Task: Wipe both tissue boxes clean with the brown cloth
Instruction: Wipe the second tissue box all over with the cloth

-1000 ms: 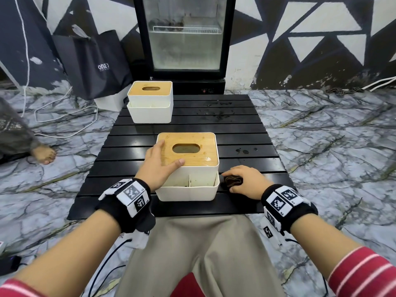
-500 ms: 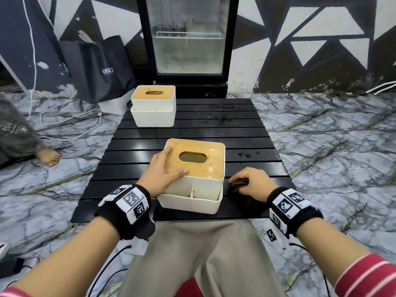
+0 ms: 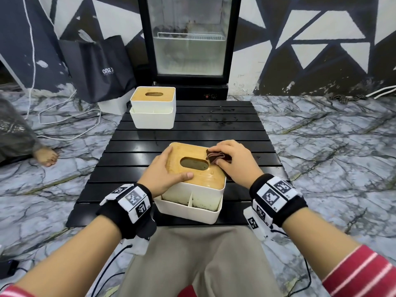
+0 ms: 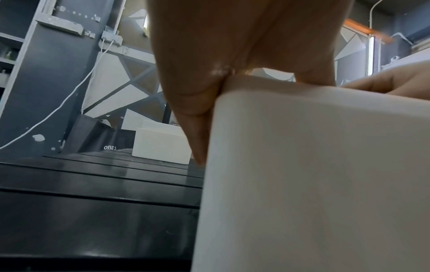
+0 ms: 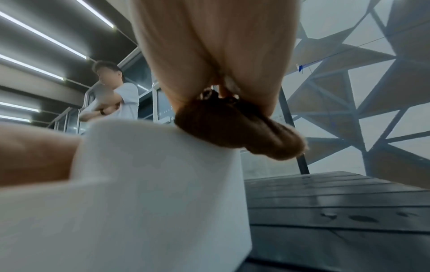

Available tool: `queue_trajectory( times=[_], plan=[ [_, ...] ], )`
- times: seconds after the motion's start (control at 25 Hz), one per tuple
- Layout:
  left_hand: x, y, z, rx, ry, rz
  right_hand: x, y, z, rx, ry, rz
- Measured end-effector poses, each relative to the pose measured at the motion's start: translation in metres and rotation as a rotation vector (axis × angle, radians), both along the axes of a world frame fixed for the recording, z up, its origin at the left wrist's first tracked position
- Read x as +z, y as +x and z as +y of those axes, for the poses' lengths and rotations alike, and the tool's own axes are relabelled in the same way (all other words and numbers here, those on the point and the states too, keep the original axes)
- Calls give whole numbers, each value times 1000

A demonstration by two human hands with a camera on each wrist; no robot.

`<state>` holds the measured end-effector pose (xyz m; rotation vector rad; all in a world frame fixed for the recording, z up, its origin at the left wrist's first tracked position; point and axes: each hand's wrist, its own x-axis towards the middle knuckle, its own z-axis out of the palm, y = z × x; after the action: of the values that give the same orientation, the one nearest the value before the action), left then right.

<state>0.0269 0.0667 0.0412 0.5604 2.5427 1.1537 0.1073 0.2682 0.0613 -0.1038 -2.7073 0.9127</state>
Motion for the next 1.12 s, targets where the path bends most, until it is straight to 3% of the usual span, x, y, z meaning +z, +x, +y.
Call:
queue_trajectory(
  times=[0.32,0.6,0.88,1.12],
  plan=[
    [-6,-1,0,24,52,-19,-35,35,-19,130,-39,108],
    [-5,0,1,15,72,-10,-26,3,-1,71,-95,100],
    [-5,2,3,39,51,19,-37,40,-20,154,-137,138],
    [-6,0,1,5,69,-7,-37,18,-5,144,-155,142]
  ],
)
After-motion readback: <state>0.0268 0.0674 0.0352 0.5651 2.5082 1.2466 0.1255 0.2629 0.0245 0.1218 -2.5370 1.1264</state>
